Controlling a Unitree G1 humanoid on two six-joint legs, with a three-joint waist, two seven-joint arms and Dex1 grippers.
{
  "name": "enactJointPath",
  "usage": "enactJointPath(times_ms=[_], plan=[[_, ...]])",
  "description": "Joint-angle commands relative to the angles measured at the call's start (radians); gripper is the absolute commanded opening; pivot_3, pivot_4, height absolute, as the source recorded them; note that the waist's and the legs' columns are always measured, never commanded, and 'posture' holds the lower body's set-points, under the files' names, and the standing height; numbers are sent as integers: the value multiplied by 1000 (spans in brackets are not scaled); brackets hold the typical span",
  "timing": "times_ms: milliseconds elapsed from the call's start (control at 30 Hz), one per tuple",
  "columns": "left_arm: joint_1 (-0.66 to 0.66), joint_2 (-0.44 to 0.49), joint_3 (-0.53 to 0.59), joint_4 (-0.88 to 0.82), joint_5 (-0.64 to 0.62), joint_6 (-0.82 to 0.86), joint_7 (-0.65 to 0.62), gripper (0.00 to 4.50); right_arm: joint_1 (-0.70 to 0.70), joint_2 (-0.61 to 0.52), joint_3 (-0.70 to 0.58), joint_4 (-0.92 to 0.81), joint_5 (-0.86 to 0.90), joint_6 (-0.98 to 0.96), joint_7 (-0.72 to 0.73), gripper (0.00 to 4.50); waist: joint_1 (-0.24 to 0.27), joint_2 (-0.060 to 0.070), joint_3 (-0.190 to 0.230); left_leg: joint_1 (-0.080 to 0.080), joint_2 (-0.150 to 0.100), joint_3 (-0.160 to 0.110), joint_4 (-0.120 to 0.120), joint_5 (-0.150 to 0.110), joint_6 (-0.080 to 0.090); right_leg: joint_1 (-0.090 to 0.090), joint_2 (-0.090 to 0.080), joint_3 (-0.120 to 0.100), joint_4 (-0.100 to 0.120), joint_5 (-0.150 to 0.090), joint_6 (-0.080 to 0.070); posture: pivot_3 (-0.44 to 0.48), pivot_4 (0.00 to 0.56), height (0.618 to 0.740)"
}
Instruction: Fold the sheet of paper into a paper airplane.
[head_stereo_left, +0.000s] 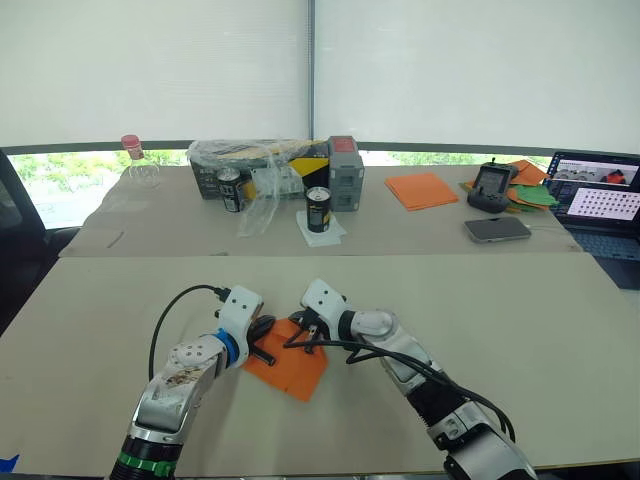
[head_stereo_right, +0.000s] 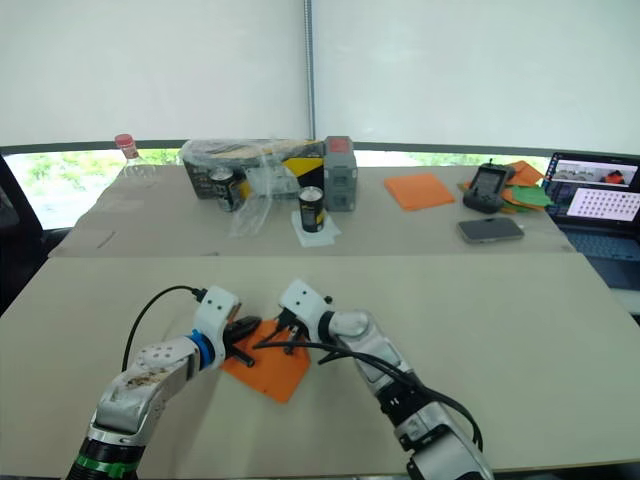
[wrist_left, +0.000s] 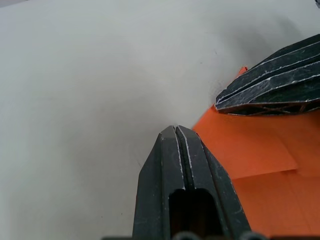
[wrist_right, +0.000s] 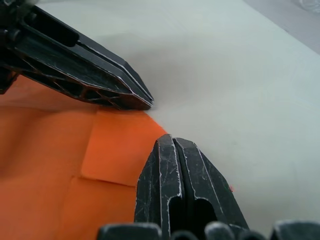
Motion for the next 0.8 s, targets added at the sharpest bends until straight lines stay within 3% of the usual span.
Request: enactJointPath(times_ms=[33,500,800], plan=[[3,-22,1,29,-22,-5,-1,23,0,17,25,15,-9,-2,15,0,0,0,0,0,0,0,0,0,0,0,0,0,0,0,0,0,150,740],[16,-72,57,18,-130,117,9,23,-6,15,4,58,-34,36,-36,0,1,0,0,0,0,0,0,0,-1,-1,0,0,1,0,0,0,150,740],[16,-20,17,51,-110,119,6,23,17,-85,-68,13,-34,139,-80,0,16,2,-2,2,-2,-1,0,1,-1,4,-1,-1,-2,0,0,0,150,740]])
